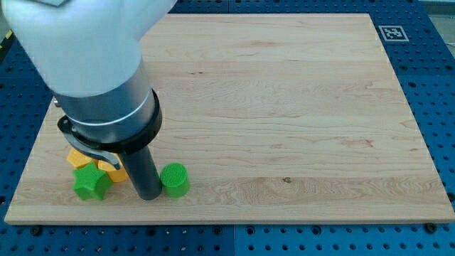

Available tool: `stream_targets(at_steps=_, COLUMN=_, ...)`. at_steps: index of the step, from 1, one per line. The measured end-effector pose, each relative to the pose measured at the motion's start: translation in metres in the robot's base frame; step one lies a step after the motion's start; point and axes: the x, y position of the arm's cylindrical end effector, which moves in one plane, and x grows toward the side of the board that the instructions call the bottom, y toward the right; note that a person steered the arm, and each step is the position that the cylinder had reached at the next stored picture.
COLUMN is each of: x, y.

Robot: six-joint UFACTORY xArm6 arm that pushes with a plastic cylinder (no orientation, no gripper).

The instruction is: Separate the green star from the yellow hexagon

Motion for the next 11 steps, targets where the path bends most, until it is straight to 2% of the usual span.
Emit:
stream_targets(at_steps=2, x=0.031, y=-0.047)
stream_targets(at_steps=4, x=0.026, y=-0.122)
stream_targets(at_steps=5, x=0.025, y=-0.119)
stream_targets(at_steps=7, x=-0.027, y=-0.085)
stream_targets(at_steps=8, x=-0.027, y=-0.059)
stream_targets(at_steps=10, x=0.003, y=-0.067)
stream_targets(at_steps=11, x=0.003, y=-0.053)
